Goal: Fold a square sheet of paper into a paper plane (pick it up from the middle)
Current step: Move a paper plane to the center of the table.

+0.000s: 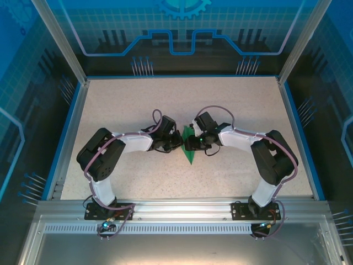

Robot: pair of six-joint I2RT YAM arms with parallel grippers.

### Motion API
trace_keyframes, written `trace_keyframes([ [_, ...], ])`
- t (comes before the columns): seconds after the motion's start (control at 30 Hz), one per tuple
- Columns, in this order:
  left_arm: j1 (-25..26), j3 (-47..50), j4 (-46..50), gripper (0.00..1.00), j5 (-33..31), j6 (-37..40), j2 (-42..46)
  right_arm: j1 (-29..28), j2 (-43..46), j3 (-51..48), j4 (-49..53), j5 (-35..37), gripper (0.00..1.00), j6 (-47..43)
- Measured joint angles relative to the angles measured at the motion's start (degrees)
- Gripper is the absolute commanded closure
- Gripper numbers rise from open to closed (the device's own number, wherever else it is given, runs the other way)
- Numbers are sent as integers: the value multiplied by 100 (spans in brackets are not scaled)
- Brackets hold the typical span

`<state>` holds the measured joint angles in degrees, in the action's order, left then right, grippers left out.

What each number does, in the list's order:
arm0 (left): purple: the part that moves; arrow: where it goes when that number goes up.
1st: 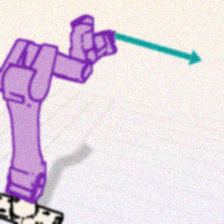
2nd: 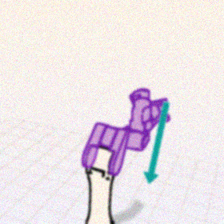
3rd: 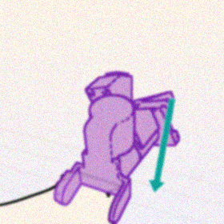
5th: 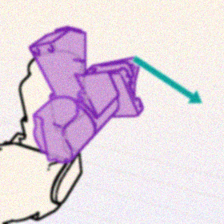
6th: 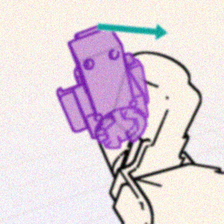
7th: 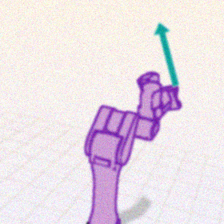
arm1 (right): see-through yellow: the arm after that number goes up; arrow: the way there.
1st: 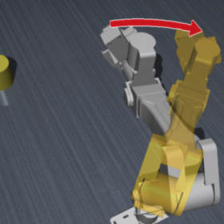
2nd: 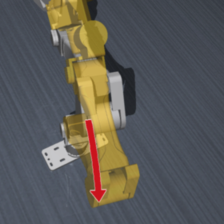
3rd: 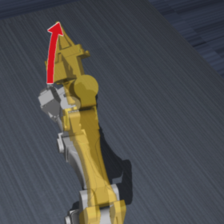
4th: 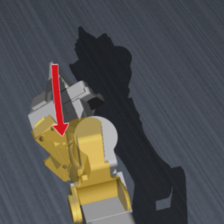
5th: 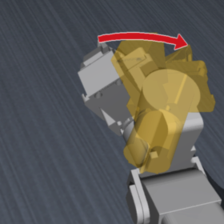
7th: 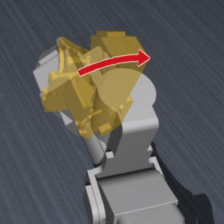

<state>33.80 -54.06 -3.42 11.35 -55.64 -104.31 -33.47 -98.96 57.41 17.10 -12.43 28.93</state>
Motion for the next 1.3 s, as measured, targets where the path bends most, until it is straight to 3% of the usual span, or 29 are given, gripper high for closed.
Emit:
trace_keyframes([
  [0.43, -216, 570, -455, 94, 295, -262, 138, -223, -81, 192, 247, 409, 45, -96],
  [0.83, -608, 968, -105, 91, -170, -273, 1034, -577, -409, 702, 804, 1311, 37, -20],
  [1.17, -699, 1043, 199, 91, -409, -232, 1180, -813, -706, 1027, 1248, 1891, 38, 173],
  [1.3, -723, 1051, 229, 91, -428, -232, 1202, -828, -737, 1082, 1344, 1980, 43, 243],
])
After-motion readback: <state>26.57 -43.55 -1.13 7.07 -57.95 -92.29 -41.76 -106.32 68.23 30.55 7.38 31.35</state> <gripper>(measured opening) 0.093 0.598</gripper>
